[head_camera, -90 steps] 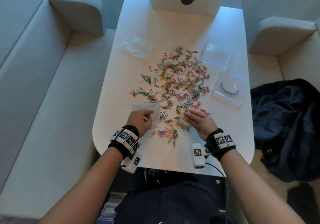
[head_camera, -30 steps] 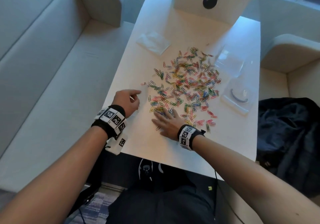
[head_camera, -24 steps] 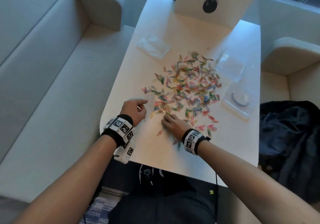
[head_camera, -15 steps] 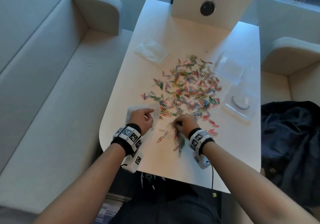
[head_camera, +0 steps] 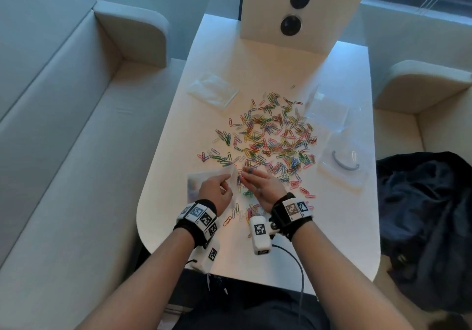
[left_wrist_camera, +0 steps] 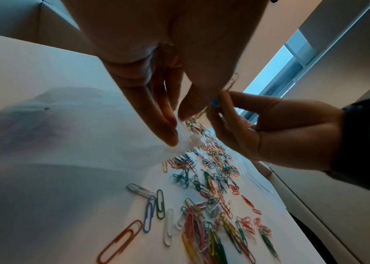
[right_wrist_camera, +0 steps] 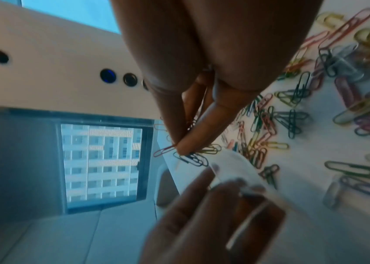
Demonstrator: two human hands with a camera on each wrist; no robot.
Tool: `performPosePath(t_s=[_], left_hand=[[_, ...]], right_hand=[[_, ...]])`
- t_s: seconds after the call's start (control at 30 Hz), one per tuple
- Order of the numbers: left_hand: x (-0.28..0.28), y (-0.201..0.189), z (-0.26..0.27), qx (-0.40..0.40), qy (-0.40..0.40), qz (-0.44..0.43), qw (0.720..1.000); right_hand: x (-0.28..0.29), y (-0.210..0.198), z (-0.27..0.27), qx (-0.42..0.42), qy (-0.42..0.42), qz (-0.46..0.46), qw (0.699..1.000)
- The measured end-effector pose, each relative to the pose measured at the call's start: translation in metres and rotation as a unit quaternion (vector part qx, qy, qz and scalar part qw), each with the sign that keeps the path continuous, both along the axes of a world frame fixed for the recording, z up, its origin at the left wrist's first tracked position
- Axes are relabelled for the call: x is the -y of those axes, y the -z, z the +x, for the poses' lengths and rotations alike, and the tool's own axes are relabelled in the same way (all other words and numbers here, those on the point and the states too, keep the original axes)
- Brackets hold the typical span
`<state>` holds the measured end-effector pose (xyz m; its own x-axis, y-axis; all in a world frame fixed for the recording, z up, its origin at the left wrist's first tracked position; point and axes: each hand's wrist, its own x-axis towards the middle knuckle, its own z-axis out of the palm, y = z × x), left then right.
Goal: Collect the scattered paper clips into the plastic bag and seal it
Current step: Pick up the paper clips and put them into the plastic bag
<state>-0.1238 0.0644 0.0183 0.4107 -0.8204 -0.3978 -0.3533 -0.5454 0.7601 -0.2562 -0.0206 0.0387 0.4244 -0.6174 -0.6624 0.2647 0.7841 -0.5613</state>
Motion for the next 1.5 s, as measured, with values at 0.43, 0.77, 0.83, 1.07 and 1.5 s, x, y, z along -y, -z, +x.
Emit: performPosePath(t_s=[0.43,0.77,0.83,1.07,1.5], left_hand=[[0.013,-0.009,-0.004,-0.006,-0.002,-0.078,0.997],[0.007,-0.003,0.014,-0.007,-0.053,-0.016,0.998],[0.003,-0.002,0.015,-0.016,-0.049,-0.01,0.999],[-0.01,0.007,0.006,-0.016,-0.026,0.005,1.0],[-0.016,0.008,-0.013,-0.047,-0.06,0.021,0.997]], right_hand=[[0.011,0.011,0.025,-0.414,-0.32,-0.339,0.782],[0.031,-0.003,-0.064,-0.495,-0.334,-0.382,0.705],[0.036,0.008,-0.104,-0.595,-0.364,-0.286,0.657],[-0.003,0.047,-0.138,-0.596,-0.352,-0.294,0.659],[-0.015,0.065,-0.101,-0.55,-0.217,-0.438,0.677]])
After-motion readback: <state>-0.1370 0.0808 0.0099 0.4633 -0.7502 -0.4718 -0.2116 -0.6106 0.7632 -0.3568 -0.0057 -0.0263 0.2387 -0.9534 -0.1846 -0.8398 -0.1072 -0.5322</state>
